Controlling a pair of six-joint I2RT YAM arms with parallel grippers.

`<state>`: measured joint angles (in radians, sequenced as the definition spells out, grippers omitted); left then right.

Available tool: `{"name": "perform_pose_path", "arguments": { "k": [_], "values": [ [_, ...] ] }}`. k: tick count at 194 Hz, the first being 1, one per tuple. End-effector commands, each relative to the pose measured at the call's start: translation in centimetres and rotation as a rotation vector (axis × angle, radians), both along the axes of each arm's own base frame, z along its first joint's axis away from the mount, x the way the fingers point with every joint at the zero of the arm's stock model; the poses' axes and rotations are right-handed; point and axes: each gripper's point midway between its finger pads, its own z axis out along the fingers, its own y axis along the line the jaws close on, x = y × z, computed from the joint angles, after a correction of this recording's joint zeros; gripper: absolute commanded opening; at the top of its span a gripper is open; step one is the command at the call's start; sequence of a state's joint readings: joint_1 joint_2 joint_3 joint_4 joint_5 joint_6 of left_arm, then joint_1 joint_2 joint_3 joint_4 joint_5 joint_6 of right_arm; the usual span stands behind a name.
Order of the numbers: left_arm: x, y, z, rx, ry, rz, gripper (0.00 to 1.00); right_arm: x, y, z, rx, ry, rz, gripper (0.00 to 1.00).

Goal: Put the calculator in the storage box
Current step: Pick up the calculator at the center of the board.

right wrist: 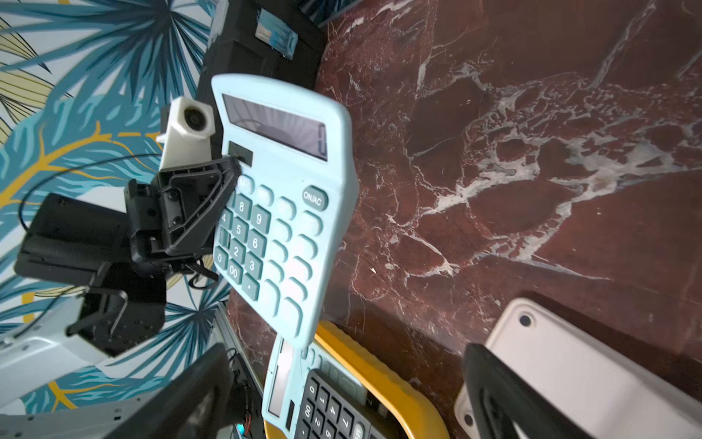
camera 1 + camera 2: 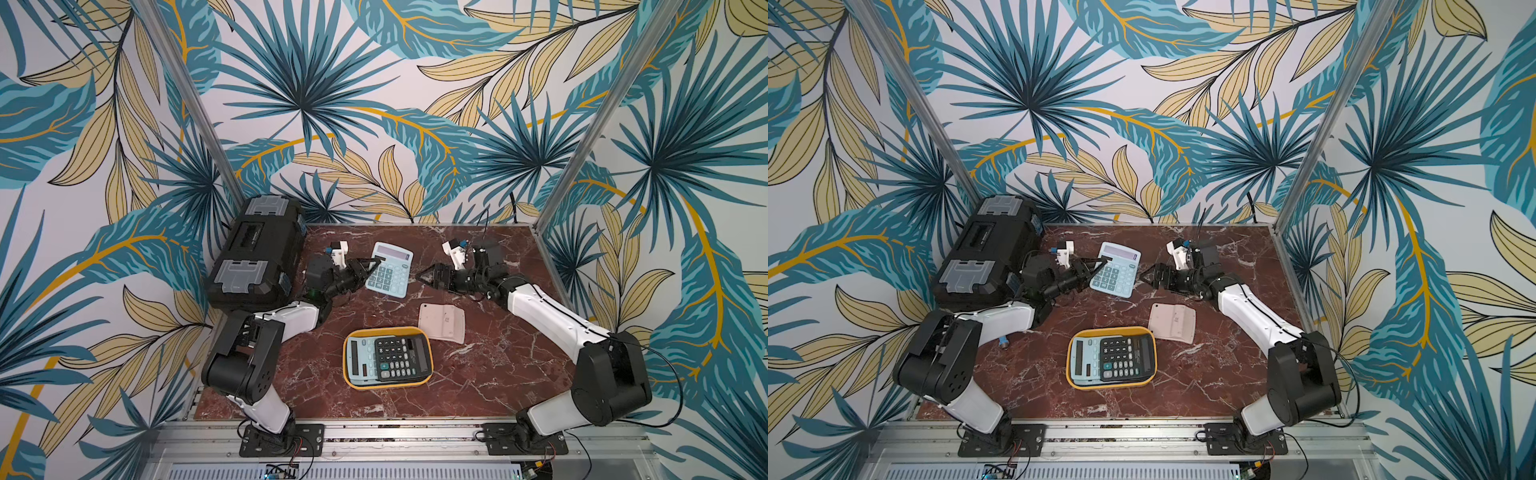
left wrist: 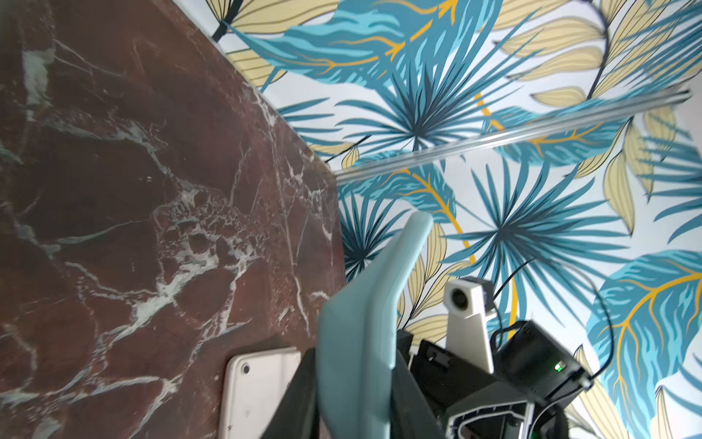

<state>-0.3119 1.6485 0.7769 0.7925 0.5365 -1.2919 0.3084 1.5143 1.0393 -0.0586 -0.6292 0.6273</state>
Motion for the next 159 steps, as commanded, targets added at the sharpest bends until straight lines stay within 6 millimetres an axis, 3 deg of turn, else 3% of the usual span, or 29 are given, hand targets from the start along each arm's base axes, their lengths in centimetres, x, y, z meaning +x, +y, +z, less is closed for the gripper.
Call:
{"name": "perform_pose_path", "arguments": {
  "k": [1, 57, 111, 133, 159],
  "values": [
    [0.2, 1.3, 5.5, -0.212, -0.131, 0.185, 0.11, 1.2, 1.3, 4.2, 0.216, -0.099, -0.066, 1.00],
    [-1.3, 1.3, 5.8, -0.350, -0.163, 0.353, 0.10, 0.1, 3.7, 5.4, 0.407, -0.131, -0.155, 0.99],
    [-2.4, 0.7, 4.4, -0.456, -0.119, 0.429, 0.10, -0.8, 5.6, 6.7, 0.509, -0.183, -0.201, 0.83],
    [-3.0, 0.5, 4.7, -0.449, -0.133, 0.447, 0.10, -1.4, 6.2, 7.1, 0.533, -0.204, -0.213, 0.76],
    [-3.3, 0.3, 4.8, -0.471, -0.122, 0.463, 0.09, -2.3, 6.5, 6.6, 0.549, -0.219, -0.250, 0.75]
  ]
}}
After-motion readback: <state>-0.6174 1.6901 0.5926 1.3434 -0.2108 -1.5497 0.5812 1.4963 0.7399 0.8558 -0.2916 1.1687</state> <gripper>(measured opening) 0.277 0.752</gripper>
